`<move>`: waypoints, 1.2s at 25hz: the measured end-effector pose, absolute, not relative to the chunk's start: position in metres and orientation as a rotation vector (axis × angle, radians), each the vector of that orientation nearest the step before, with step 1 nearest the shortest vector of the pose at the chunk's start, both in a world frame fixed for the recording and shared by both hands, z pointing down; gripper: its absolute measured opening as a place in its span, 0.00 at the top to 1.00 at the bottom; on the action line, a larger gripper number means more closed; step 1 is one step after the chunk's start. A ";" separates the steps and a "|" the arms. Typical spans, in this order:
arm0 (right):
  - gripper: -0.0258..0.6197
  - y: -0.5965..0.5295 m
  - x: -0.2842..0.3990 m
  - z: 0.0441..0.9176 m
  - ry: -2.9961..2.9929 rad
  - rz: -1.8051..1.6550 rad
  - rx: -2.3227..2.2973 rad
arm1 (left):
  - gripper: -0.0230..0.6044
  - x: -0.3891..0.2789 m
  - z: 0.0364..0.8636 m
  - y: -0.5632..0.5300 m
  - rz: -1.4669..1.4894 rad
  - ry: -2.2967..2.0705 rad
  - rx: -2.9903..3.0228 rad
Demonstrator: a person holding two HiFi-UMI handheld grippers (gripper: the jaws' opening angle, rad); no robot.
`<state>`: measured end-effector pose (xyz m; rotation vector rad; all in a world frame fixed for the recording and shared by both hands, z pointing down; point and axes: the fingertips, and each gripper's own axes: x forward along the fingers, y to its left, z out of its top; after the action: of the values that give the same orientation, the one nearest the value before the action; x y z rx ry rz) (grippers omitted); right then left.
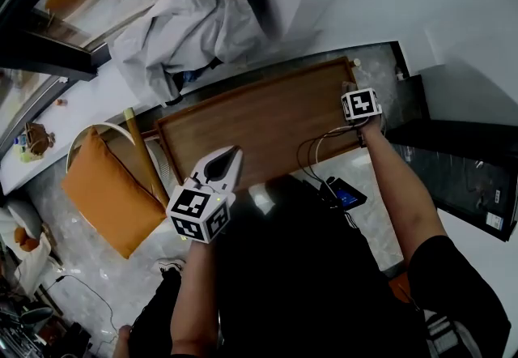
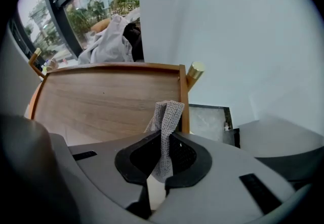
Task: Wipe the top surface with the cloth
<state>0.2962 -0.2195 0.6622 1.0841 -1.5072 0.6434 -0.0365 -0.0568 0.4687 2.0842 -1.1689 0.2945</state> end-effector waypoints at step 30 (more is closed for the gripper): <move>0.90 0.034 -0.227 0.667 -2.005 0.868 0.313 | 0.94 -0.227 0.468 0.052 0.191 -1.253 1.960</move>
<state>-0.2275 0.0336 0.6667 0.3132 -2.0053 0.8683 -0.2271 0.0522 0.4679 1.9605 -1.2531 0.1906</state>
